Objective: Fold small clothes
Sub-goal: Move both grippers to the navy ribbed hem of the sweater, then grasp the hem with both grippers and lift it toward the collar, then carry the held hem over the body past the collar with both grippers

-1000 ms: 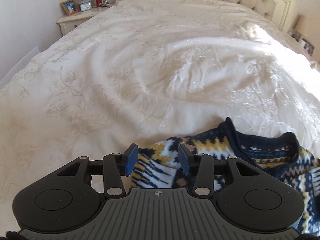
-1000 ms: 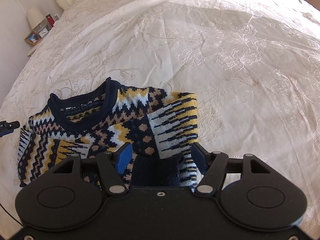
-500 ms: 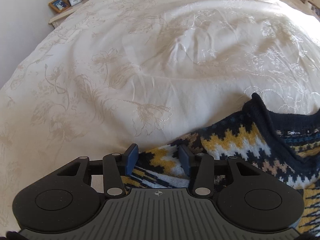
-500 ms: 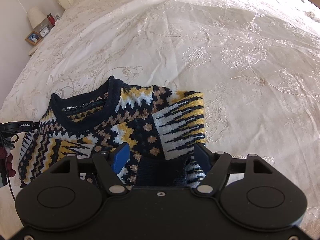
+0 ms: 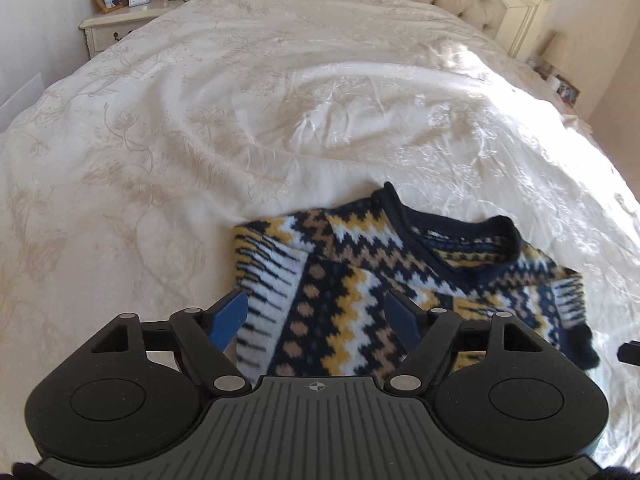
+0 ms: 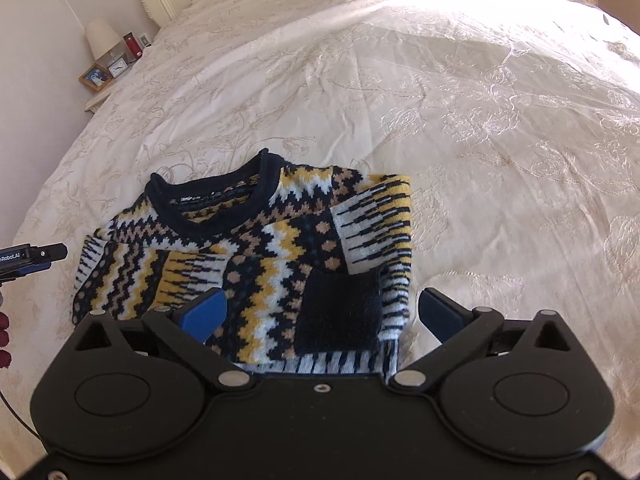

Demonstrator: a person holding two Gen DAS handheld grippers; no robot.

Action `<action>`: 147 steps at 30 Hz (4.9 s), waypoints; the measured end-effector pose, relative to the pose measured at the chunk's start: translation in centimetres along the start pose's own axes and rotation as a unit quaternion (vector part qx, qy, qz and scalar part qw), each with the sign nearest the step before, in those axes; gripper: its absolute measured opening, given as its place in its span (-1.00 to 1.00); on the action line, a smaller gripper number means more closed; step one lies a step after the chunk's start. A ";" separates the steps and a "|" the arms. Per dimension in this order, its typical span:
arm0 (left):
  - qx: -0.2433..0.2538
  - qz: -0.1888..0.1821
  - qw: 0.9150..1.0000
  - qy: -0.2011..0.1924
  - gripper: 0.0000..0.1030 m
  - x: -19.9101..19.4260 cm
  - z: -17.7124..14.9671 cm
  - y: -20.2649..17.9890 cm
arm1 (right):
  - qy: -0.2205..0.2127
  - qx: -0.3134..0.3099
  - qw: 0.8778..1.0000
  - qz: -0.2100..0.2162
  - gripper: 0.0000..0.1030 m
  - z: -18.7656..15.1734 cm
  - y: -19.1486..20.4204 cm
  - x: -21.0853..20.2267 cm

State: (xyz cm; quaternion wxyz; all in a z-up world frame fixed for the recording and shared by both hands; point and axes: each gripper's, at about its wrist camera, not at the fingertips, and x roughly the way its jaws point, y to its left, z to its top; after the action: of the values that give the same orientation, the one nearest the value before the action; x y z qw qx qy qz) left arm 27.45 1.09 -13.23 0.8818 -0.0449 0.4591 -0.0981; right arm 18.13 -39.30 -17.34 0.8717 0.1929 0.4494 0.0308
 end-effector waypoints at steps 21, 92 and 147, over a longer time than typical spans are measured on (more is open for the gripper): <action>0.018 -0.018 0.992 0.125 0.45 -8.6 -21.1 -1.1 | 0.154 -0.041 0.983 0.095 0.99 -16.3 -0.8 -6.1; -0.019 -0.040 0.993 0.109 -0.88 -11.1 -25.3 -0.5 | 0.212 0.089 0.954 0.192 -0.75 -23.1 -2.0 -4.2; -0.057 -0.035 0.997 -0.031 -0.87 7.9 4.3 -0.7 | 0.011 0.193 0.973 0.126 -0.74 7.2 -4.0 12.0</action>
State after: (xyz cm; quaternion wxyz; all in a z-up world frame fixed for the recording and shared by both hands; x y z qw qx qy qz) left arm 35.29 -1.34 -16.93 0.8874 -0.1145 0.4348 -0.1014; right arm 30.48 -42.48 -24.29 0.8019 0.4123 0.4289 0.0555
